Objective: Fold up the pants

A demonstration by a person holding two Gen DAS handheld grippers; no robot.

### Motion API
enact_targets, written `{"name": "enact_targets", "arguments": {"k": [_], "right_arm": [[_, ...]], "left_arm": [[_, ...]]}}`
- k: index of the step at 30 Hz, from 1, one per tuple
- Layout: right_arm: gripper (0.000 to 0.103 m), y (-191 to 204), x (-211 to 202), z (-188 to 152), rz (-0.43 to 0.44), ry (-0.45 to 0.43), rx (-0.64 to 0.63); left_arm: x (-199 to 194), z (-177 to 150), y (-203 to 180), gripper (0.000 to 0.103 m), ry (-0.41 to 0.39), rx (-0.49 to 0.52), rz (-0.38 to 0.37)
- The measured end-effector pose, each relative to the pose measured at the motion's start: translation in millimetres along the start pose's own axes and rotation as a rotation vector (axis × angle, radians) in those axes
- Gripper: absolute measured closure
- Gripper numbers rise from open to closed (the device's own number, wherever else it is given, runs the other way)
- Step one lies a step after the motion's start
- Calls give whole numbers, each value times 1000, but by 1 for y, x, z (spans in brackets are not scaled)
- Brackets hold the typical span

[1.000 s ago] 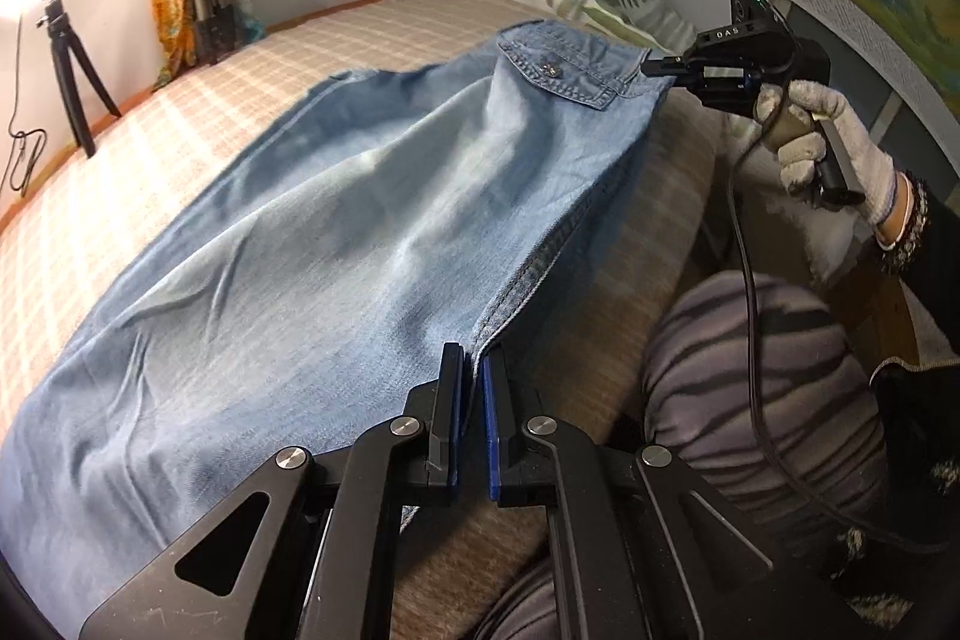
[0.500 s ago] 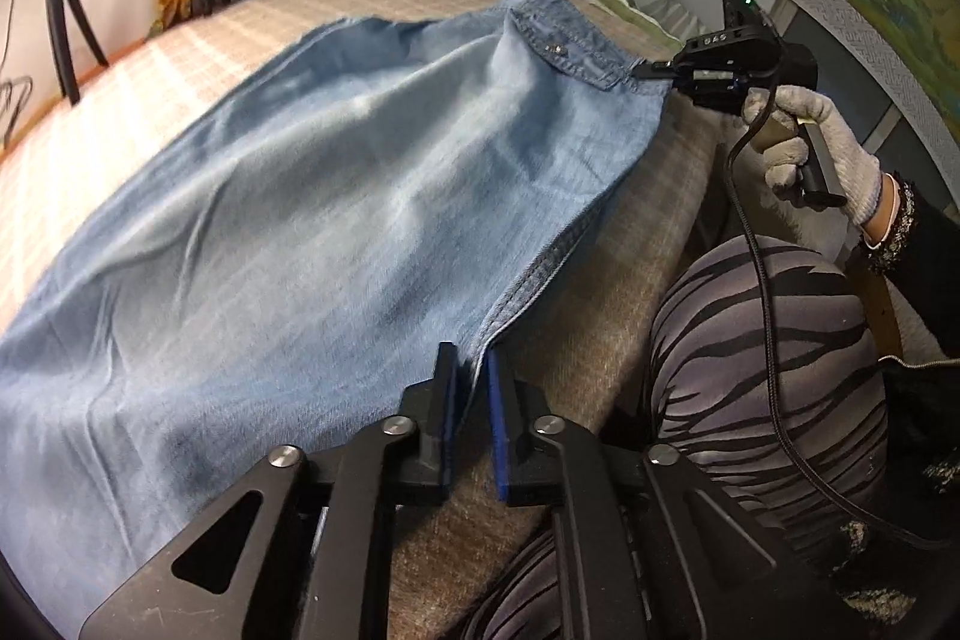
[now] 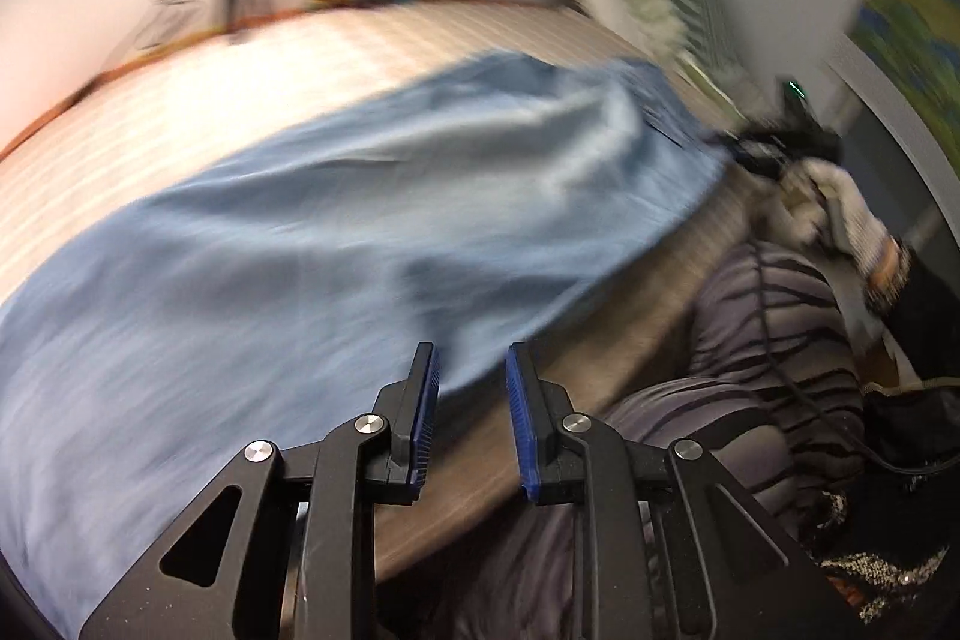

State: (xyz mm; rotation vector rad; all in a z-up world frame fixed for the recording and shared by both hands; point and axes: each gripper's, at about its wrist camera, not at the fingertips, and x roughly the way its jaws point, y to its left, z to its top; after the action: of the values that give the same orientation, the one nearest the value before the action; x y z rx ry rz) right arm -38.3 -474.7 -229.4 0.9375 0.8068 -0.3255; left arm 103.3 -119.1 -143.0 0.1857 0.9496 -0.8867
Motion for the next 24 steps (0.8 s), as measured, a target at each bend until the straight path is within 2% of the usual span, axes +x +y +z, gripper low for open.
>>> {"name": "enact_targets", "arguments": {"k": [2, 5, 9, 11, 14, 19, 21, 24], "right_arm": [[66, 3, -8, -2, -10, -4, -13], [66, 14, -25, -6, -36, -23, -61], [66, 39, -46, -10, -18, -50, -140], [66, 53, -51, -9, -8, -58, -181], [64, 75, -54, -9, 9, -64, -266], [56, 126, -31, -2, 54, -41, -422], [41, 148, -19, 0, 71, -21, -499], [41, 178, 3, 2, 84, 15, -617]], "left_arm": [[-16, -11, 21, 82, -27, -73, 40], [-29, -25, 44, 82, -53, -159, 88], [-38, -40, 68, 82, -76, -236, 161], [-41, -45, 79, 82, -86, -279, 173], [-47, -53, 95, 82, -101, -336, 229], [-60, -71, 125, 82, -124, -439, 317], [-65, -77, 137, 82, -126, -471, 354], [-71, -87, 153, 82, -128, -507, 419]]}}
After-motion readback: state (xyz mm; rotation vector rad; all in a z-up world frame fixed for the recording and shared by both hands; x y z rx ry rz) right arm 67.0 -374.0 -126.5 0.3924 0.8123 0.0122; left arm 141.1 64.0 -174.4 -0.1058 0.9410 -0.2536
